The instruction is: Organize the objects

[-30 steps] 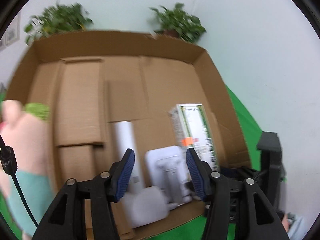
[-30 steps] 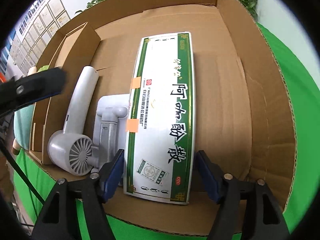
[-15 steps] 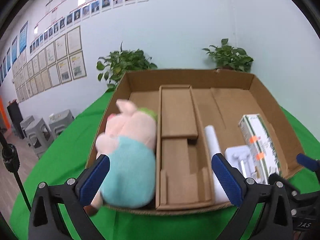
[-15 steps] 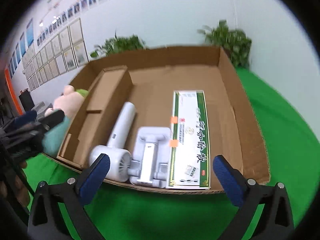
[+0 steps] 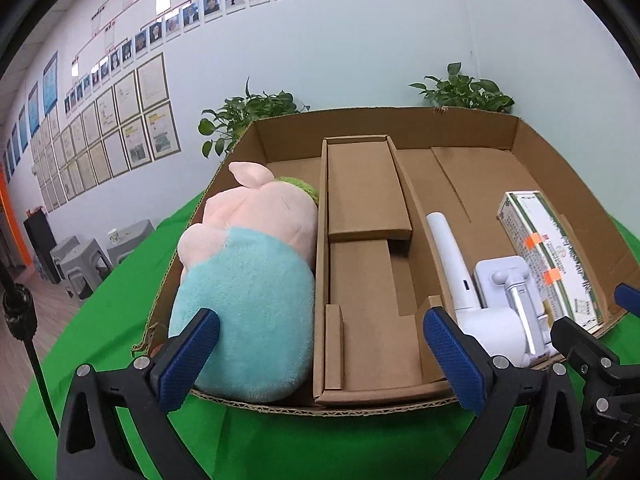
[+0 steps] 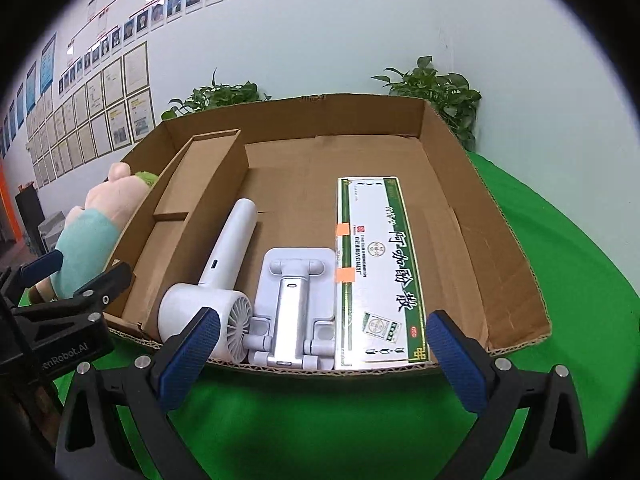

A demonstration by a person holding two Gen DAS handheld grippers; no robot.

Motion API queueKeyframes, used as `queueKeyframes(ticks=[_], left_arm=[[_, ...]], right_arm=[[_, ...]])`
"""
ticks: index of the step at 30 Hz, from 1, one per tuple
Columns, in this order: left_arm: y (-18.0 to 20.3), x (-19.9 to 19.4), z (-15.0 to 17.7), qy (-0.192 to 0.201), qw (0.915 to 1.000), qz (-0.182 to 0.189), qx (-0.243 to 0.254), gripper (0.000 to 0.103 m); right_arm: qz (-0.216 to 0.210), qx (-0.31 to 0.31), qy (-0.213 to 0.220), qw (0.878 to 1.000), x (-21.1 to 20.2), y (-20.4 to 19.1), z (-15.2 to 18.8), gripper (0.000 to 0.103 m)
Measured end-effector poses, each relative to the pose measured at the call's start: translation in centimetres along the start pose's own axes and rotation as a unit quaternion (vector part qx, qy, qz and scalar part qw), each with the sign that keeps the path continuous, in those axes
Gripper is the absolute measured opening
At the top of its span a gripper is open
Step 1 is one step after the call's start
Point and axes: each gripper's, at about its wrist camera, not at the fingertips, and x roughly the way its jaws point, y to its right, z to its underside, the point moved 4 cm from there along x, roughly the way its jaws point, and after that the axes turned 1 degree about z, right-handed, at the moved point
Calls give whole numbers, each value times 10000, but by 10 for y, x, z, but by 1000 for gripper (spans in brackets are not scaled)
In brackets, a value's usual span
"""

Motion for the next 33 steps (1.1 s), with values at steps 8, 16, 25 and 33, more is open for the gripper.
queueKeyframes(ticks=[8, 16, 25, 33], left_arm=[[6, -1, 12, 154, 9992, -245, 273, 103], [11, 3, 13, 49, 9979, -453, 459, 103], [11, 6, 13, 49, 9979, -441, 480, 103], [11, 7, 13, 51, 9978, -440, 483, 103]], right_arm=[[98, -216, 37, 9997, 0, -7, 10, 102], [153, -243, 21, 9996, -2, -8, 10, 103], [185, -264, -3, 9995, -3, -9, 11, 103], [192, -273, -7, 9994, -4, -11, 11, 103]])
